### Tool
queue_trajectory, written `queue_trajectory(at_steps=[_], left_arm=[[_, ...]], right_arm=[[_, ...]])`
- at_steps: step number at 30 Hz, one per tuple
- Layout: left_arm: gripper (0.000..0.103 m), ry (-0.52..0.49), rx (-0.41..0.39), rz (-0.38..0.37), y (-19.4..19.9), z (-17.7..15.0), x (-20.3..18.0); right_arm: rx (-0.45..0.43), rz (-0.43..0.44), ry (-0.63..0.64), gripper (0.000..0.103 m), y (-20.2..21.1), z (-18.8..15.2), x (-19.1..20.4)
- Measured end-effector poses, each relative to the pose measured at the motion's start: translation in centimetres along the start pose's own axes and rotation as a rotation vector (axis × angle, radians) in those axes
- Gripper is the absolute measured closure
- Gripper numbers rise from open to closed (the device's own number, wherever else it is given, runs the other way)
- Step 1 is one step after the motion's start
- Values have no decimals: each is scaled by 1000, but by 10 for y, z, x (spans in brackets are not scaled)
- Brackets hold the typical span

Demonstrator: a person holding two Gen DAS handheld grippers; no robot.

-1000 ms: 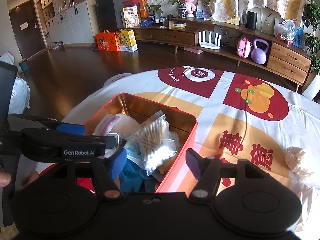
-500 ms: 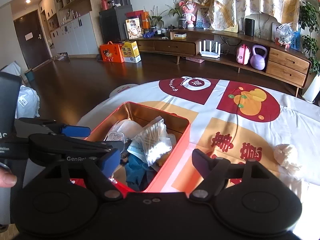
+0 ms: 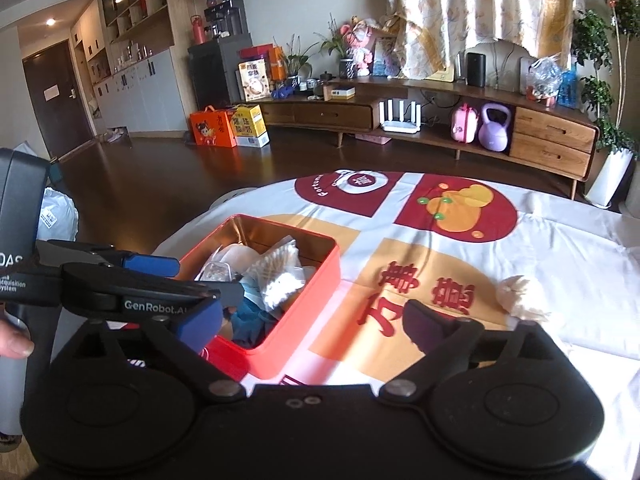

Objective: Organize soft objects
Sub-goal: 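Withdraw both tools from the tin toward the mesh bundle and white cloth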

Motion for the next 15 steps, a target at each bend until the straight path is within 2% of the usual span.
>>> queue_trajectory(at_steps=[7, 11, 15], left_arm=[[14, -19, -22, -58, 3, 4, -34], [2, -54, -36, -91, 1, 7, -58], [2, -67, -35, -131, -4, 12, -79]], right_arm=[[-30, -19, -37, 0, 24, -9, -30], [-44, -46, -50, 0, 36, -18, -51], [-48, -77, -72, 0, 44, -26, -73]])
Point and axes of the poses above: each gripper's, at about its wrist camera, not at the fingertips, and y roughly against the way its jaws point, x to its left, z to its top, the point moved 4 cm from there along -y, roughly the way its jaws point, and after that the axes turned 12 degrees about -y, right-handed, at the moved point
